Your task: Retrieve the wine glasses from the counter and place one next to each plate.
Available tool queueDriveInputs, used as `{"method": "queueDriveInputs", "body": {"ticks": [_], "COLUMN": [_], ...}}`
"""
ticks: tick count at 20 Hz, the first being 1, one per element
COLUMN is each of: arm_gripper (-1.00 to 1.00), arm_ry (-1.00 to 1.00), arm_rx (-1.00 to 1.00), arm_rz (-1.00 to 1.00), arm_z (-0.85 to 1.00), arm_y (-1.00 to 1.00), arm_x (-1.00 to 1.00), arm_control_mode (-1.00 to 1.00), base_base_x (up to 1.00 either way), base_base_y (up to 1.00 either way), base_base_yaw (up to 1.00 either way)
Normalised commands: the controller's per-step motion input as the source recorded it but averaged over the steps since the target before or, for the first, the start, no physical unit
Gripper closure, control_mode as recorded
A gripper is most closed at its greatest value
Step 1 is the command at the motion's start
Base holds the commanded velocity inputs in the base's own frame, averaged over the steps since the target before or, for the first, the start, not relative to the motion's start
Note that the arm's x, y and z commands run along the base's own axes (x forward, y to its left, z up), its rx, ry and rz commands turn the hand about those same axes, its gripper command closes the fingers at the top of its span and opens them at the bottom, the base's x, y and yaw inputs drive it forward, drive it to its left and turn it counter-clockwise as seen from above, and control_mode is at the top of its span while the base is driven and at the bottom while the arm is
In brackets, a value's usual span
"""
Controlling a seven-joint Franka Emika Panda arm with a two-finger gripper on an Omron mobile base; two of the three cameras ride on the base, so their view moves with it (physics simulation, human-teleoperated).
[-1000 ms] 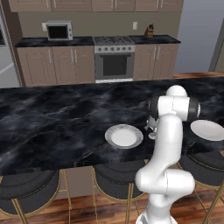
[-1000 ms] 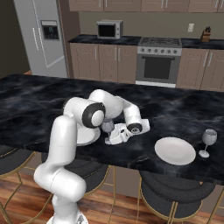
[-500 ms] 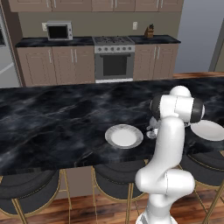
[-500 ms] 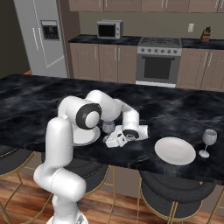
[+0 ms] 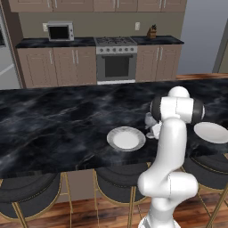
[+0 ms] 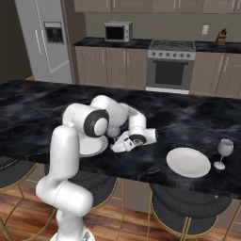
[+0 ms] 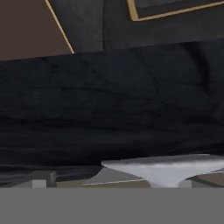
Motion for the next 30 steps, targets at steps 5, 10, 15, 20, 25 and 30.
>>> {"method": "queueDriveInputs", "body": {"ticks": [5,10,15,20,25,30], "arm_gripper": [-1.0,-1.0,-1.0,-1.0,-1.0,-1.0], "arm_ry": [0.0,0.03,0.0,0.0,-0.05,-0.22], "arm_rx": [0.0,0.0,0.0,0.0,0.0,0.0], "arm_rz": [0.0,0.0,0.0,0.0,0.0,-0.02], "arm_z": [0.0,0.0,0.02,0.11,0.22,0.89], "arm_y": [-0.23,-0.16,-0.11,-0.56,-0.37,-0.16], "arm_x": [-0.02,-0.07,0.21,-0.15,-0.58,-0.7], "arm_control_mode": [-1.0,-1.0,-1.0,-1.0,-1.0,-1.0], "base_base_x": [0.0,0.0,0.0,0.0,0.0,0.0], "base_base_y": [0.0,0.0,0.0,0.0,0.0,0.0], "base_base_yaw": [0.0,0.0,0.0,0.0,0.0,0.0]}}
